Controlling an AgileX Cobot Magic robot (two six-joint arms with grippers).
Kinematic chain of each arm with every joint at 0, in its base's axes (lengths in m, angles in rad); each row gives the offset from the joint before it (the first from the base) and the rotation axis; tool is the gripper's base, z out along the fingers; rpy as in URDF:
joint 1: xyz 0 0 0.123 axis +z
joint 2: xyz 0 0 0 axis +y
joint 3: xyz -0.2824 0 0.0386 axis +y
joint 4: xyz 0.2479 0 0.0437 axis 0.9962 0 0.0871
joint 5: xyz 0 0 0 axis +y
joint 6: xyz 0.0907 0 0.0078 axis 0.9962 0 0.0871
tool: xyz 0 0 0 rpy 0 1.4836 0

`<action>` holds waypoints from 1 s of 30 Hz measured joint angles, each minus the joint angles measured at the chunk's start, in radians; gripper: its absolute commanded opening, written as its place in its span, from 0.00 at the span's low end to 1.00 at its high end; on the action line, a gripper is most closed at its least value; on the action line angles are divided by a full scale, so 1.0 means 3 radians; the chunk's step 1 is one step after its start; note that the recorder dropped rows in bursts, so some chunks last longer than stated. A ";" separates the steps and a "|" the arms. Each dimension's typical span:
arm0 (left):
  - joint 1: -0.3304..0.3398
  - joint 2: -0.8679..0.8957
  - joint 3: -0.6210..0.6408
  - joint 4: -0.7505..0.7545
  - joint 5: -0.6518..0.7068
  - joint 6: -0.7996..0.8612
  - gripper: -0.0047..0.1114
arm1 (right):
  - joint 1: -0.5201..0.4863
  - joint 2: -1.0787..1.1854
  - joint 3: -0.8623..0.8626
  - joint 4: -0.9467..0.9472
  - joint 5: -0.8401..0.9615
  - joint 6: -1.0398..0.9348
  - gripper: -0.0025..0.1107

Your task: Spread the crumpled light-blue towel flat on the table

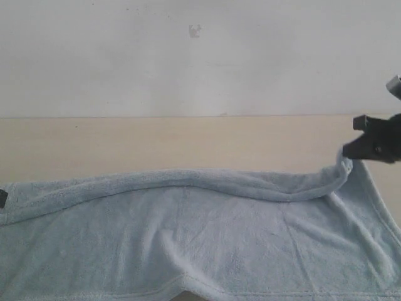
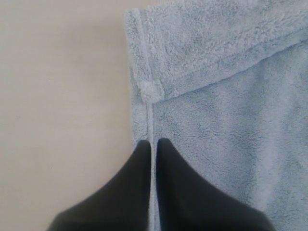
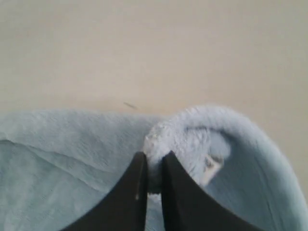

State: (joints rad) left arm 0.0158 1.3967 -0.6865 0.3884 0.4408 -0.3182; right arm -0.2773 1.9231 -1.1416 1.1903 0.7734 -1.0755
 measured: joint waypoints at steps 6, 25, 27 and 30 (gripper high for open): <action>0.0000 0.0000 0.0000 0.0000 -0.0006 0.0000 0.07 | 0.0247 0.0055 -0.0687 0.0045 -0.0304 0.0336 0.09; 0.0000 0.0000 0.0000 -0.0010 -0.0006 0.0056 0.07 | 0.0262 0.0851 -0.2225 -0.1037 0.0525 0.1325 0.21; 0.0000 0.0000 0.0000 -0.0010 -0.0006 0.0077 0.07 | 0.0262 0.0691 -0.2056 -0.1300 0.0571 0.1355 0.16; 0.0000 0.0000 0.0000 -0.0022 -0.0006 0.0102 0.07 | 0.0262 0.0459 -0.1613 -0.1801 0.0558 0.1470 0.09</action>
State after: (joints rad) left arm 0.0158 1.3967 -0.6865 0.3817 0.4391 -0.2877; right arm -0.1987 2.0607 -1.6255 0.6500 0.9408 -0.6346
